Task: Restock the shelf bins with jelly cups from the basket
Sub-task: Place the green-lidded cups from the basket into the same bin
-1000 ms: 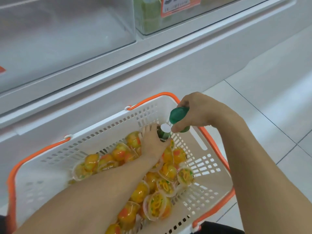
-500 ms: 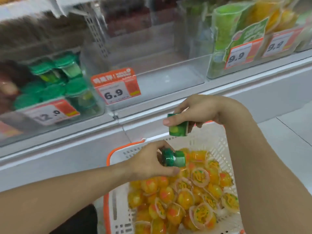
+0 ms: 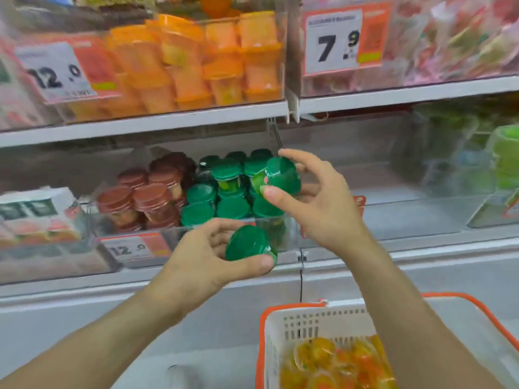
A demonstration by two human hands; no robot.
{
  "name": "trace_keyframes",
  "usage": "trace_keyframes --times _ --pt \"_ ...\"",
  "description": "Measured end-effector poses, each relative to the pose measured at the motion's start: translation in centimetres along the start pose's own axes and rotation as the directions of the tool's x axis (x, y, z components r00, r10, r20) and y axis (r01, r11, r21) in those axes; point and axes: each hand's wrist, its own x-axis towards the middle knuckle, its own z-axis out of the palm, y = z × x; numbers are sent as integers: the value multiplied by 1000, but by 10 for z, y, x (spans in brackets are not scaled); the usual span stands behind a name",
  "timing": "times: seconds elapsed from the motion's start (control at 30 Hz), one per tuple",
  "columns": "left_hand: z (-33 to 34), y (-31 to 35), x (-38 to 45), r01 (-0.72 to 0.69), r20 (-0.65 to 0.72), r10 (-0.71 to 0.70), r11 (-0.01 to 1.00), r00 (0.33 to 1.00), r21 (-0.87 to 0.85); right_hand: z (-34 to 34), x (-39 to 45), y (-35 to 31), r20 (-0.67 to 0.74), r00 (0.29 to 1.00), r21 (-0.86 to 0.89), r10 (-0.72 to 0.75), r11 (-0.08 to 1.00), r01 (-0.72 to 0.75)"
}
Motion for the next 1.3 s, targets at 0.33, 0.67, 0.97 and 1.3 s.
trace_keyframes --times 0.33,0.67,0.97,1.3 --pt "-16 11 41 -307 -515 299 949 804 71 42 7 19 -7 974 -574 -227 798 182" --pt "0 13 60 -329 -626 301 941 719 75 25 19 31 115 958 -698 -264 664 267" --pt "2 -2 67 -292 -536 320 946 782 138 17 12 26 101 972 -544 -214 806 233" --pt "-1 -15 77 -146 -435 305 921 847 361 23 11 32 77 962 -648 -263 720 249"
